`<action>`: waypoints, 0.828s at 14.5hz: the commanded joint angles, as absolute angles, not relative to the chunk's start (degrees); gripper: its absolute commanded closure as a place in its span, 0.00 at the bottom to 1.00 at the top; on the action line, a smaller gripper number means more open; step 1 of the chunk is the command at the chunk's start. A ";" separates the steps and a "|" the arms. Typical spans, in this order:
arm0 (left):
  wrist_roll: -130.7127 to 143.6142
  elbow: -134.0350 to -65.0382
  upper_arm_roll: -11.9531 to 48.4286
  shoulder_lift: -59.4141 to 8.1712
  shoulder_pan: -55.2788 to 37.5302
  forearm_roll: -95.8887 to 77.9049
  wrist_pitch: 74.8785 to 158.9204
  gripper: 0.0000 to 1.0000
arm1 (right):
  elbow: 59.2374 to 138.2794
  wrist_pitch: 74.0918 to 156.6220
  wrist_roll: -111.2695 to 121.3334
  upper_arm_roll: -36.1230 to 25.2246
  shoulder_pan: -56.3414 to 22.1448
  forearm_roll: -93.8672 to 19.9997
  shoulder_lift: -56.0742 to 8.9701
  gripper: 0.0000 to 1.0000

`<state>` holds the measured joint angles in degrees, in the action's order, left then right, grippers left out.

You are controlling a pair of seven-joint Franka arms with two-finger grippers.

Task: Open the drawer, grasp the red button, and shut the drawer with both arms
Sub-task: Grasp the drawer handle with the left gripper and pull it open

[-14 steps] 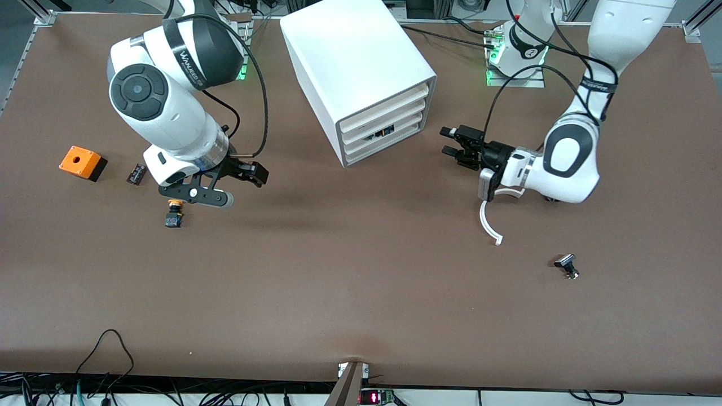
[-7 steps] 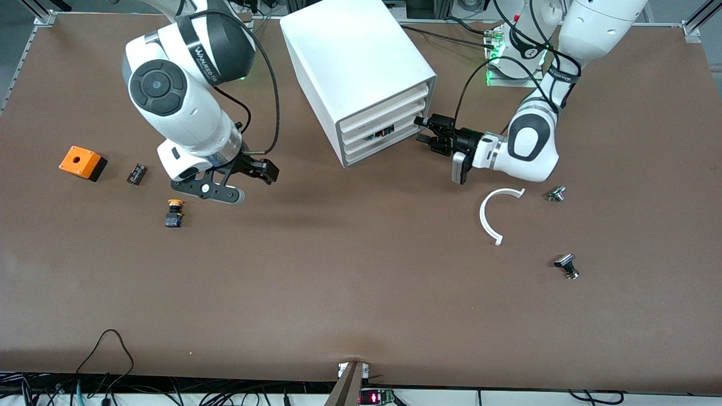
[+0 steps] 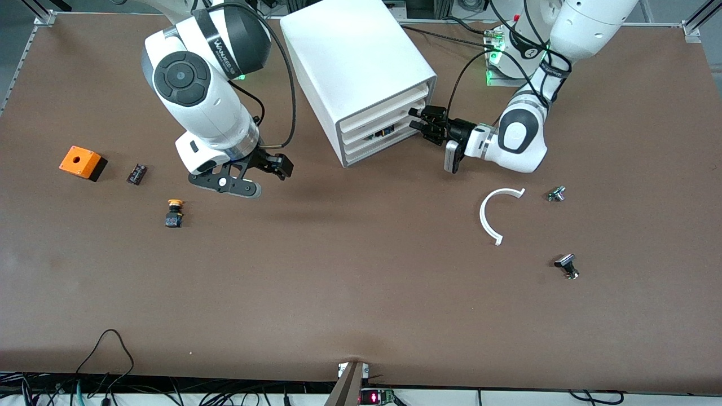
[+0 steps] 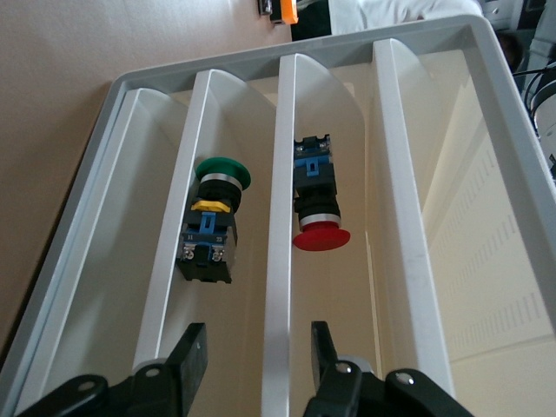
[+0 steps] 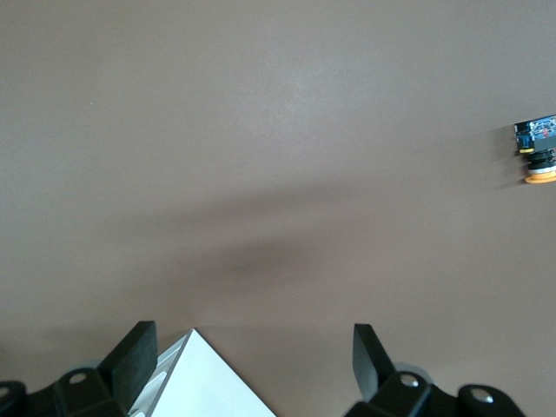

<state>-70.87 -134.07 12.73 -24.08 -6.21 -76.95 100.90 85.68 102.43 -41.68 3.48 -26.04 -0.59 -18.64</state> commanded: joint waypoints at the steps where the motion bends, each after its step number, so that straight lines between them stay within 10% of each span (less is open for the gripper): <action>1: -76.37 -135.17 12.74 -25.75 -7.65 -80.42 101.60 0.69 | 83.58 101.95 -42.54 2.99 -26.72 -1.14 -19.78 0.00; 4: -76.12 -134.91 12.74 -25.75 -7.65 -80.94 101.60 1.00 | 83.06 101.43 -42.54 2.90 -26.72 -1.23 -19.78 0.00; 12: -74.53 -134.39 12.22 -25.75 -5.28 -80.77 101.34 1.00 | 82.27 101.60 -44.91 2.99 -28.47 -1.14 -19.86 0.00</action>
